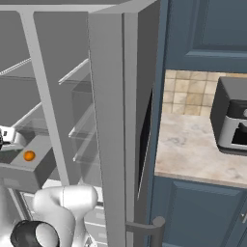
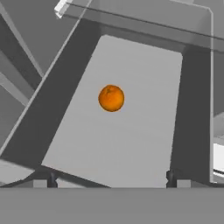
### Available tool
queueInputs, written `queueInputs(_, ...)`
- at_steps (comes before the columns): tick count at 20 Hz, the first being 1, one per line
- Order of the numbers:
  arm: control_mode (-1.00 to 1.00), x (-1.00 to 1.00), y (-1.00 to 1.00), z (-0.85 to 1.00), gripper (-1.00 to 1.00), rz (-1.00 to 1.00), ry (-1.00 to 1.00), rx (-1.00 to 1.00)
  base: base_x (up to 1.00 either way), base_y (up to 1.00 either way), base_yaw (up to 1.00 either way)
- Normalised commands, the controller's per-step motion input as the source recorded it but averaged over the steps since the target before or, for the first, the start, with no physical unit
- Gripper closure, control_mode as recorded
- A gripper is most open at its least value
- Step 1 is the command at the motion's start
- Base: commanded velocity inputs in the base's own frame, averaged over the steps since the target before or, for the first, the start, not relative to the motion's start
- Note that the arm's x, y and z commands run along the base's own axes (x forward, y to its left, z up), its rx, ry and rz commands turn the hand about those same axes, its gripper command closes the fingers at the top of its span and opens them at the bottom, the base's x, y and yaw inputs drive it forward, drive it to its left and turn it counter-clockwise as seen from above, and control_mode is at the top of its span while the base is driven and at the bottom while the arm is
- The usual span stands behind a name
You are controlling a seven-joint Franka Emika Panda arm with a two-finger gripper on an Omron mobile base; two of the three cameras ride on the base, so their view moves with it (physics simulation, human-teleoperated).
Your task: Take the lime and tangerine from the fridge shelf and place them in the freezer drawer to begin freezing them.
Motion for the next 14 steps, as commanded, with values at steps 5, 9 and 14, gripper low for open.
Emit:
queueInputs(5,-1.00,-0.64,-0.93,0.67,-1.00,-0.15,-0.10,0.04,0.00,0.00,0.00)
queueInputs(9,-1.00,-0.31,-1.00,0.54,-1.00,-0.11,-0.11,0.09,0.00,0.00,0.00)
queueInputs(14,-1.00,0.00,-1.00,0.72,-1.00,-0.12,-0.08,0.11,0.00,0.00,0.00)
